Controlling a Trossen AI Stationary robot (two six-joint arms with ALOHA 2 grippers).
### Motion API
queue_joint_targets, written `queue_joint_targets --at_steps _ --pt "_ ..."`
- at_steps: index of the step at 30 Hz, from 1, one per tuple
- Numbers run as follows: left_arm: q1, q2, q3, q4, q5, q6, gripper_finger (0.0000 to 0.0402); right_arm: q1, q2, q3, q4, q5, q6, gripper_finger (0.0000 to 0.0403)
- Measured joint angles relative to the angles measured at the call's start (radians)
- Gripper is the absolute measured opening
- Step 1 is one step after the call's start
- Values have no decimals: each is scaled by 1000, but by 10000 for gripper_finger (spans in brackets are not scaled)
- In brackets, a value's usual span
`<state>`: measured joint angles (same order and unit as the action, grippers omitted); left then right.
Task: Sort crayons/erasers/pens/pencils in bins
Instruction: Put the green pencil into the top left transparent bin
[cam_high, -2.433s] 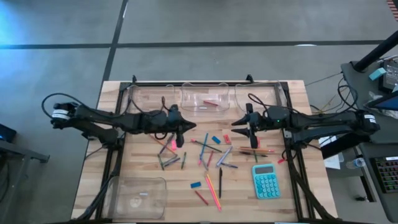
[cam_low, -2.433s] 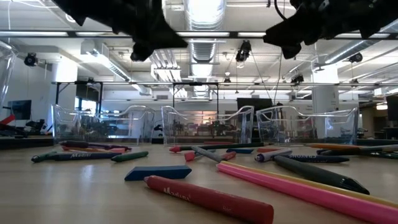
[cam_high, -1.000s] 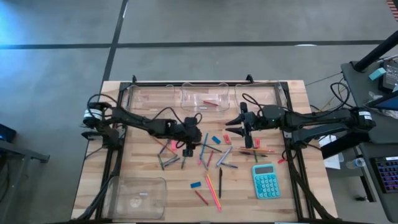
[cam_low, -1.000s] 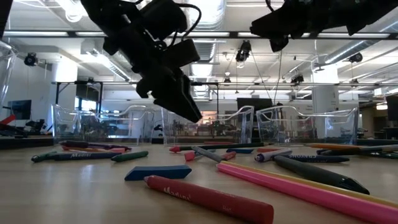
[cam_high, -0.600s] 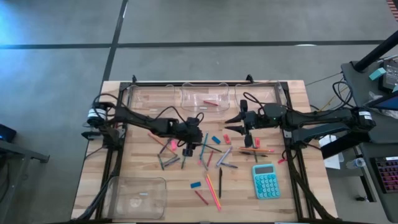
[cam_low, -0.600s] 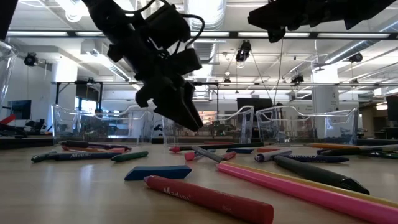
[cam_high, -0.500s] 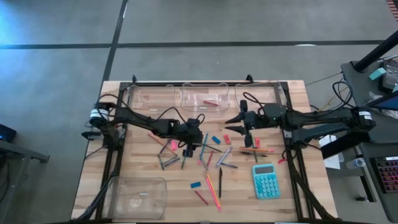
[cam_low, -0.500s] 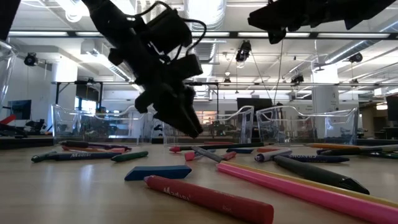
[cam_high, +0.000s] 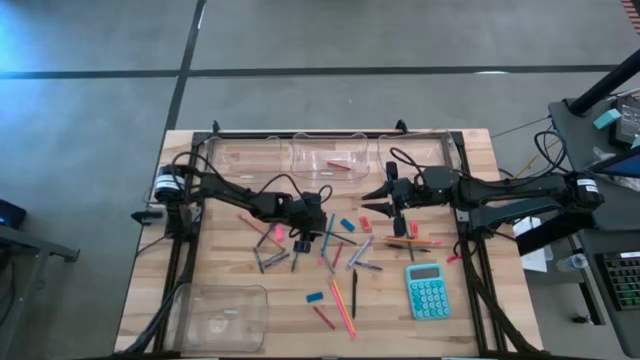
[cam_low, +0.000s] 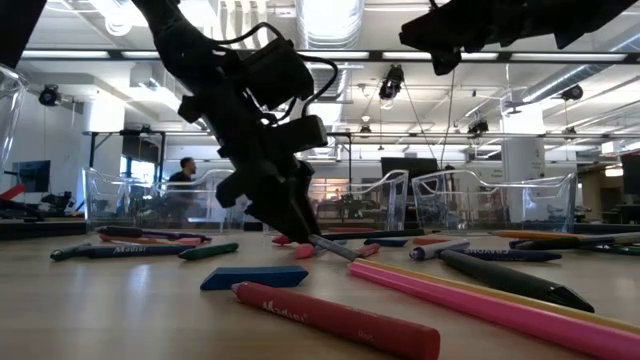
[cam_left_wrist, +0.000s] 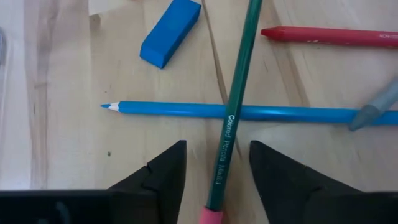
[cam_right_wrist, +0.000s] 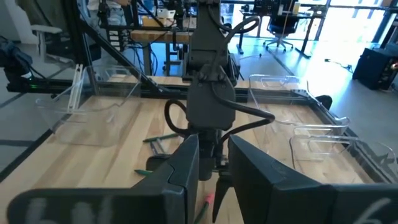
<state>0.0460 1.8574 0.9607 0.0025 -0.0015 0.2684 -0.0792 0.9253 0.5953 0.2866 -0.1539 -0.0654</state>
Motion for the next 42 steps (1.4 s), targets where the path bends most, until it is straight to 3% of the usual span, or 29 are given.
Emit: queue_joint_targets --at_steps 12,19,24,27,31,34,42 --pt "-1 -5 0 -9 12 1 10 0 0 0 -1 0 -5 79" --pt "2 -75 8 -28 -25 3 14 0 0 0 -2 0 -5 73" --pt "-2 -256 9 -125 -103 3 7 0 0 0 -2 0 -10 75" --pt "-1 -390 9 -256 -198 3 6 0 0 -1 -2 0 -10 77" --pt "19 -567 -1 -456 -409 5 5 0 0 -1 -2 0 -6 74" --pt "78 -671 -24 -574 -481 3 4 0 0 -1 -2 0 -6 71" --pt "361 -818 -158 -623 -480 0 3 0 2 -1 -2 0 13 70"
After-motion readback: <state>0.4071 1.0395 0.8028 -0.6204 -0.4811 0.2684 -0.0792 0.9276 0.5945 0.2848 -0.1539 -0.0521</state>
